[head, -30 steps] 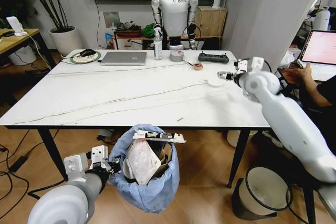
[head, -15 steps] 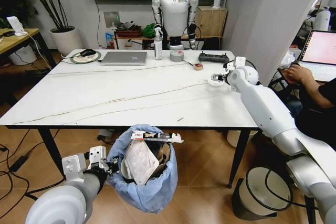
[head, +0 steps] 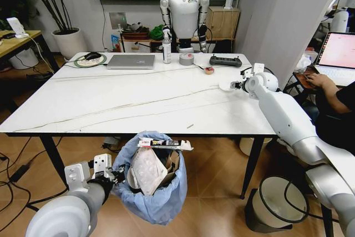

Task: Pick up the trash bin and place the trash from the table into it.

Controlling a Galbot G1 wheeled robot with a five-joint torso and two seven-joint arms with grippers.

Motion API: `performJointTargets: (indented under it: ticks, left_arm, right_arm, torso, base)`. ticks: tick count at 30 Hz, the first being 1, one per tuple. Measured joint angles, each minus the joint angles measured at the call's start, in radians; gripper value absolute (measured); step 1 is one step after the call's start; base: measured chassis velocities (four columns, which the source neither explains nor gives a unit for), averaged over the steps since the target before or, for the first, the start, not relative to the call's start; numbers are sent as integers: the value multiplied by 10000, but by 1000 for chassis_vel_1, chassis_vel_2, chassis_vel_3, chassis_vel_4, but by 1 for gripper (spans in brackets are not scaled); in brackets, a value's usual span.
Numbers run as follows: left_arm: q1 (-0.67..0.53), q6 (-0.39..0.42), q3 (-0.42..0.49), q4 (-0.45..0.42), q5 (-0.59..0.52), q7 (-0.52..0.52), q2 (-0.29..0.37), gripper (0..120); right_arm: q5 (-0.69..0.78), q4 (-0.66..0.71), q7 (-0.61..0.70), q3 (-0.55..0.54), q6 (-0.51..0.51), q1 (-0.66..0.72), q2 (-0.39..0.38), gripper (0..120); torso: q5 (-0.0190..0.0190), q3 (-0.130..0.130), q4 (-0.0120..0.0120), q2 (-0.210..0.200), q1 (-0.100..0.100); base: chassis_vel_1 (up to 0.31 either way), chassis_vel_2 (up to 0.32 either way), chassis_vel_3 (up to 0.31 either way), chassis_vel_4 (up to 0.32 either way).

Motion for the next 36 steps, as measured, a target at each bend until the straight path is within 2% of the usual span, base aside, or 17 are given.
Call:
performJointTargets:
  ticks: [3, 7, 17, 36]
  left_arm:
    - [-1, 0, -7, 0, -5, 0, -6, 0]
    - [-29, 0, 0, 1, -6, 0, -14, 0]
    - [-32, 0, 7, 0, -5, 1, -44, 0]
    - [-68, 0, -40, 0, 3, 2, -89, 0]
  right_arm:
    - [-215, -21, -107, -65, 7, -14, -57, 43]
    - [-316, -14, -158, -125, 45, -52, -87, 38]
    - [-339, 165, -139, -285, 124, -113, -105, 0]
    - [-354, 436, 78, -344, 473, -159, -210, 0]
  torso:
    - [-2, -1, -1, 0, 0]
    - [-1, -1, -2, 0, 0]
    - [-3, -2, -3, 1, 0]
    - [1, 2, 0, 0, 2]
  base:
    - [0, 0, 0, 0]
    - [0, 0, 0, 0]
    - [0, 0, 0, 0]
    - [0, 0, 0, 0]
